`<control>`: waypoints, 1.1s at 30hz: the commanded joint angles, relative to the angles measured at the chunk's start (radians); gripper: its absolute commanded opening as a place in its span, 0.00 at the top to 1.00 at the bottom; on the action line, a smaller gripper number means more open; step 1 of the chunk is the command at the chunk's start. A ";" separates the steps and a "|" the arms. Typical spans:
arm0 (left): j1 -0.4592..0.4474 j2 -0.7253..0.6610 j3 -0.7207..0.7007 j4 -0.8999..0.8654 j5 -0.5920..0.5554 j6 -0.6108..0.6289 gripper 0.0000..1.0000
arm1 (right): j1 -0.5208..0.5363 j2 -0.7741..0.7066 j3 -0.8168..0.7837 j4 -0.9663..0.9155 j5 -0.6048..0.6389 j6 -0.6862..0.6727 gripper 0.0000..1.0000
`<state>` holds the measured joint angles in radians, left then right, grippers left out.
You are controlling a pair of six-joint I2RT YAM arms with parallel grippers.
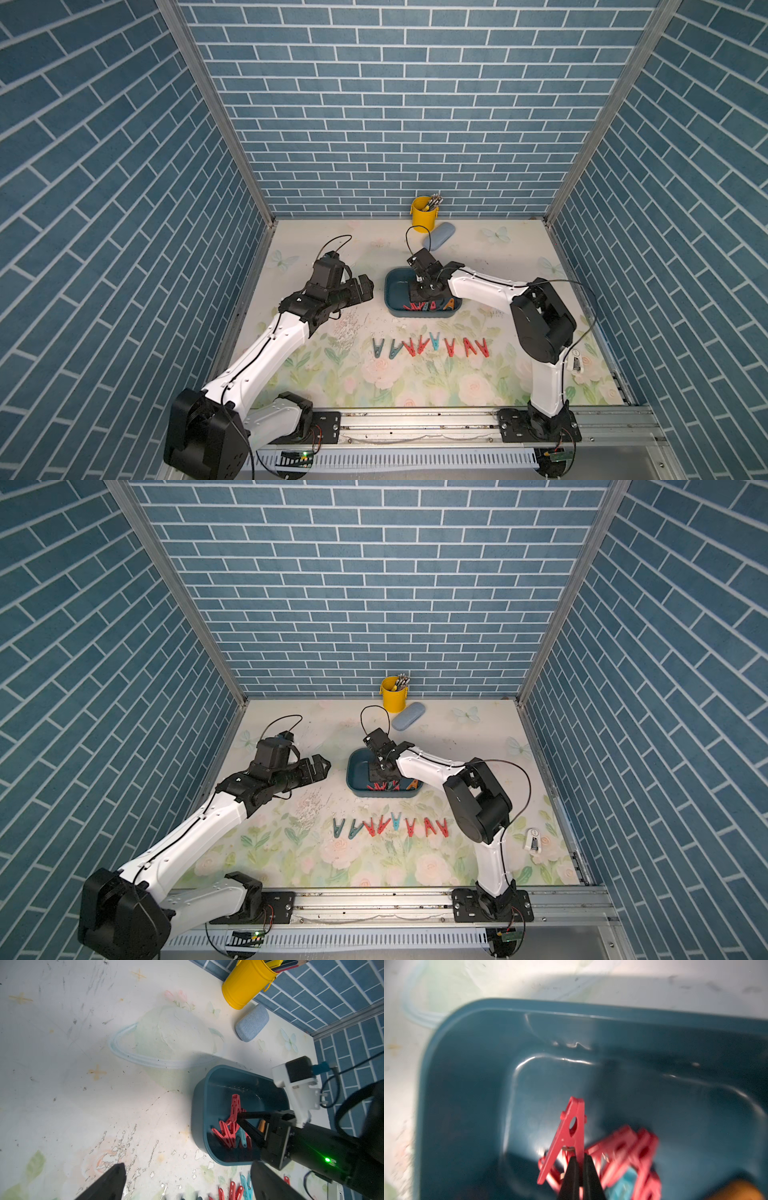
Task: Take the clothespins out of the storage box
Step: Pick up the clothespin from the storage box, then place the clothespin at the center of the board.
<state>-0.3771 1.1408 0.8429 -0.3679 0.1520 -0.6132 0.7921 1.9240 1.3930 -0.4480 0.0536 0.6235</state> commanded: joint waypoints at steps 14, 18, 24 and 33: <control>-0.072 -0.060 -0.045 0.103 0.135 0.012 0.00 | 0.005 -0.543 -0.457 -0.178 0.197 0.026 1.00; -0.098 -0.069 -0.058 0.116 0.141 0.013 0.01 | 0.004 -0.655 -0.585 -0.227 0.208 0.048 1.00; -0.109 -0.065 -0.076 0.131 0.159 0.009 0.00 | 0.004 -0.736 -0.695 -0.285 0.205 0.102 1.00; -0.115 -0.070 -0.090 0.146 0.164 0.001 0.00 | -0.021 -0.672 -0.697 -0.419 0.301 0.197 1.00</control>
<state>-0.4858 1.0767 0.7631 -0.2413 0.3019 -0.6136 0.7811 1.2366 0.6907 -0.7807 0.2924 0.7551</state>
